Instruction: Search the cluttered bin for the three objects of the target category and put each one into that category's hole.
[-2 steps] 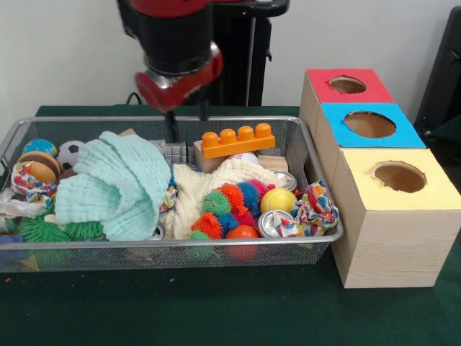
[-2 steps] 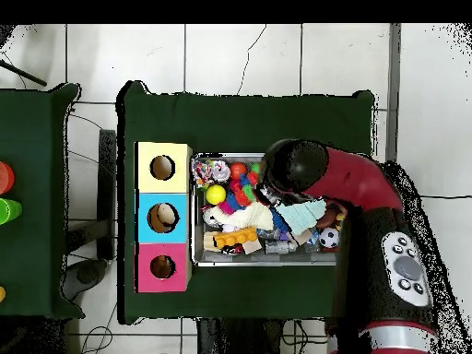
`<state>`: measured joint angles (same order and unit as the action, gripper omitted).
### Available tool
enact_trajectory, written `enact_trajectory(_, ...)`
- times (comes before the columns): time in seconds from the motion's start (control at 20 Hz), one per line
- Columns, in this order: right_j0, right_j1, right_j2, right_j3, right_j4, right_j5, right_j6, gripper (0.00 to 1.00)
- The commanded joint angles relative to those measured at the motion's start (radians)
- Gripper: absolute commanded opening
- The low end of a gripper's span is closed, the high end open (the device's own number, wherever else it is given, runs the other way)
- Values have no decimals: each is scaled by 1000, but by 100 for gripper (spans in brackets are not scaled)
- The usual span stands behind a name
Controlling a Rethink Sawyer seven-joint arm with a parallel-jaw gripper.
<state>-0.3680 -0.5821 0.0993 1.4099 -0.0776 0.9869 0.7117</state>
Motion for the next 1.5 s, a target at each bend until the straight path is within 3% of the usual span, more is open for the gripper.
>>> enact_trajectory(0.05,44,76,-15,142,73,-99,401,100)
enact_trajectory(0.35,-3,82,58,211,83,-182,281,100)
enact_trajectory(0.55,4,103,55,224,97,-225,308,100)
enact_trajectory(0.65,-26,103,98,268,130,-313,296,100)
enact_trajectory(0.75,-37,109,110,276,147,-322,290,100)
enact_trajectory(1.0,-15,120,91,221,126,-269,261,100)
enact_trajectory(1.3,45,198,77,154,109,-391,310,100)
enact_trajectory(1.5,41,225,93,161,112,-469,307,100)
